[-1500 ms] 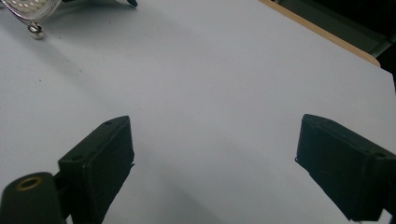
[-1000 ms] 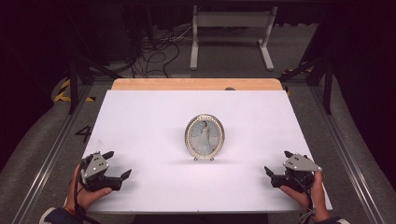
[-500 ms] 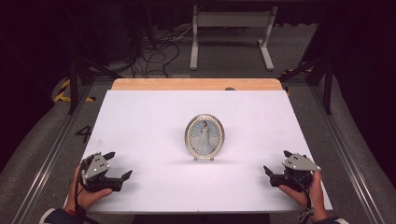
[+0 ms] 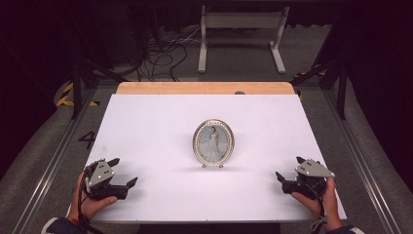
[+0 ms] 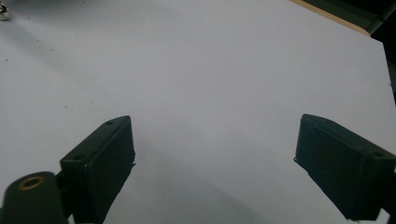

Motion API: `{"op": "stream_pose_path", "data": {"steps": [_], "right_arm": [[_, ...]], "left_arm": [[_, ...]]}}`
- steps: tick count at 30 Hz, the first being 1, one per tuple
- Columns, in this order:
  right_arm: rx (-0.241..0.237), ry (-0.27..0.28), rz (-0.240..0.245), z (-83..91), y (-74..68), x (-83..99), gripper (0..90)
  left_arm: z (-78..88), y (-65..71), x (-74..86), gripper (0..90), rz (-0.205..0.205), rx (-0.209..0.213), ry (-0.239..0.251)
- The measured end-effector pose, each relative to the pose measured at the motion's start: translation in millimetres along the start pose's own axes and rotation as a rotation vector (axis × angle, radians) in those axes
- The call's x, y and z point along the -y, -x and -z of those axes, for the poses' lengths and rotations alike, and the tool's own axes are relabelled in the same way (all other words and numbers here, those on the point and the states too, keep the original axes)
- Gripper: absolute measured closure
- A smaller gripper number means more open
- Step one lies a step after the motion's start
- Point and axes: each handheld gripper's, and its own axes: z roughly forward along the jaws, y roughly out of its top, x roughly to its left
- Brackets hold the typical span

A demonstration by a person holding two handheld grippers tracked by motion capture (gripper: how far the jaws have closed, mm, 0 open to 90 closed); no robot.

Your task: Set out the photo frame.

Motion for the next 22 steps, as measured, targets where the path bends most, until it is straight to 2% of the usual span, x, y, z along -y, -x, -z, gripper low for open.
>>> {"op": "stream_pose_path", "data": {"steps": [5,9,16,18,22], "right_arm": [[0.006,0.002,-0.007,0.3,0.8,0.0,11.1],[0.008,-0.003,-0.008,-1.5,1.8,0.7,11.4],[0.011,0.0,-0.021,-0.5,3.0,1.5,11.8],[0.01,-0.003,-0.016,-1.0,2.6,1.5,11.7],[0.009,-0.006,-0.013,-1.4,1.2,1.3,11.5]], "left_arm": [[-0.8,0.8,-0.9,9.7,-0.011,0.005,0.0],[-2.9,0.3,-1.2,9.9,-0.002,0.004,-0.001],[-2.6,1.8,-2.2,9.9,-0.011,0.005,0.0],[-2.2,1.7,-1.8,9.8,-0.001,0.005,0.003],[-3.1,0.0,-1.8,9.8,-0.007,0.004,0.0]]}}
